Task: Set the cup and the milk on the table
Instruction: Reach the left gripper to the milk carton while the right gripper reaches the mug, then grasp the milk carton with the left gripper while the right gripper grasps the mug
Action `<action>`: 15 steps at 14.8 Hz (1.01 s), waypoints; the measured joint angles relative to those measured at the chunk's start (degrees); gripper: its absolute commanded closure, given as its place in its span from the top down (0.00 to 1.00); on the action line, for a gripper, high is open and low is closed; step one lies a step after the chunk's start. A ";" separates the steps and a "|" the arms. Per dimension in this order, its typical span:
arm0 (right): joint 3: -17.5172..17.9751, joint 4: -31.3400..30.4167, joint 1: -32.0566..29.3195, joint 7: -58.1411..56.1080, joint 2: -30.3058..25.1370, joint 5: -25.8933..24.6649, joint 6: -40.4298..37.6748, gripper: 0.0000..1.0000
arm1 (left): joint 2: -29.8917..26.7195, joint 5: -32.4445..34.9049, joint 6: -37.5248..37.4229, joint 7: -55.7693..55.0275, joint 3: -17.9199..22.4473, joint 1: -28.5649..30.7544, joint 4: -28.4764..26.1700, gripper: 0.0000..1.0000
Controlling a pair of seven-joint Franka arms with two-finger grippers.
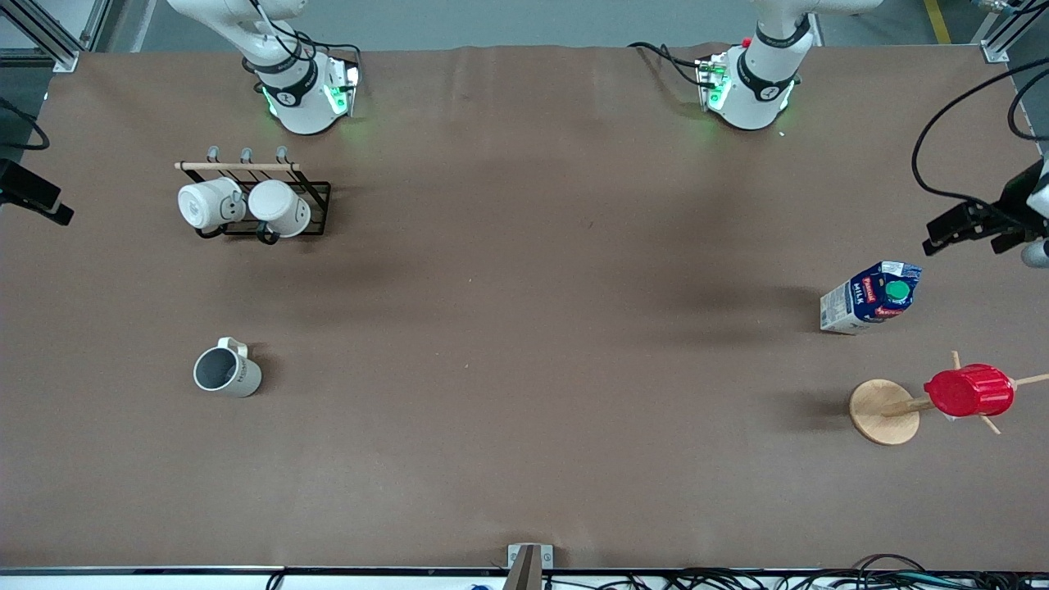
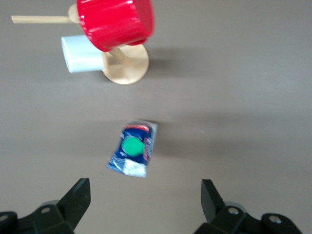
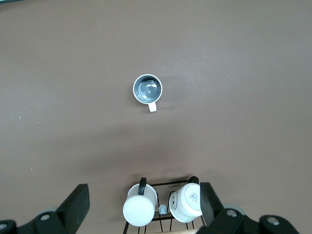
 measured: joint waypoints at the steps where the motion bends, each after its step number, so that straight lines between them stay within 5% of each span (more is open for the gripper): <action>1: -0.03 0.00 -0.06 0.00 0.02 0.00 0.00 1.00 | 0.69 0.03 3.67 1.37 1.25 0.03 -2.64 1.00; 6: -0.29 -0.81 -1.65 -0.15 4.24 0.00 2.89 1.00 | 3.75 0.04 11.97 3.10 2.59 -0.11 -9.46 1.00; 15: 0.56 -10.54 -0.68 -0.48 23.04 0.79 32.98 1.00 | 9.25 0.09 18.30 4.88 2.46 -0.23 -11.96 0.99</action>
